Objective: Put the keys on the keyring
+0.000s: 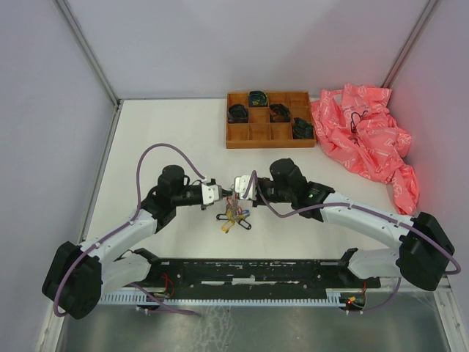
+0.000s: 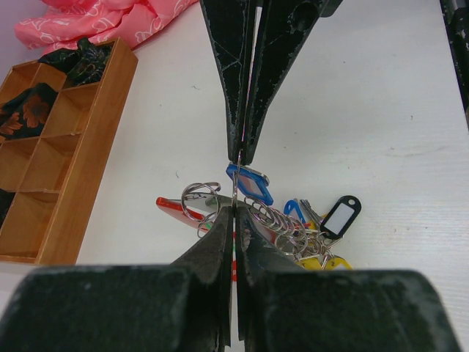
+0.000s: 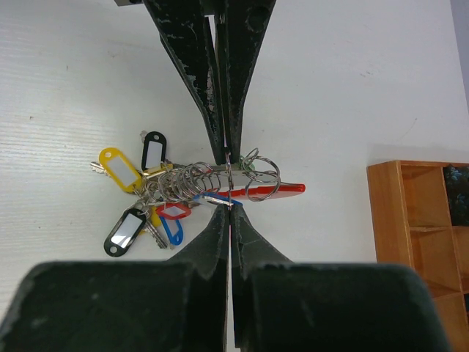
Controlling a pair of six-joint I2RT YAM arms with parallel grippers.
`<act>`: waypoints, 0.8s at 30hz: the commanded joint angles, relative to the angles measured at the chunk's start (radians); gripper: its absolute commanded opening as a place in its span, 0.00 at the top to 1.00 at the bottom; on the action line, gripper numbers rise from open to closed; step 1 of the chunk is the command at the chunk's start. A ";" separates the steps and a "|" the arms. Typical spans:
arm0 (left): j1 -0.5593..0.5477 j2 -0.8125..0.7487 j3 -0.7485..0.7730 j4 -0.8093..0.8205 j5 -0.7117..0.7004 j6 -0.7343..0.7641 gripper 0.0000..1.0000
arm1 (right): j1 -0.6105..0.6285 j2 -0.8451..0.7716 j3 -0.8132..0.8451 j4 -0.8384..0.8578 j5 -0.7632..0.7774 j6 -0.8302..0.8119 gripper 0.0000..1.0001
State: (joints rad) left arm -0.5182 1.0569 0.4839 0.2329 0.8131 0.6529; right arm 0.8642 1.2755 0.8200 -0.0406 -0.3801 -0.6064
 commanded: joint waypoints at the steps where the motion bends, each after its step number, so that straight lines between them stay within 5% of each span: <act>1: 0.001 -0.031 0.008 0.043 0.018 0.030 0.97 | 0.008 -0.009 0.015 0.048 0.001 0.011 0.99; 24: 0.001 -0.019 0.028 -0.003 0.050 0.057 0.97 | 0.018 -0.005 0.019 0.043 0.011 -0.007 0.99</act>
State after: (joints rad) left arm -0.5182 1.0569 0.4839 0.2119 0.8230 0.6537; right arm 0.8753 1.2755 0.8200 -0.0368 -0.3801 -0.6075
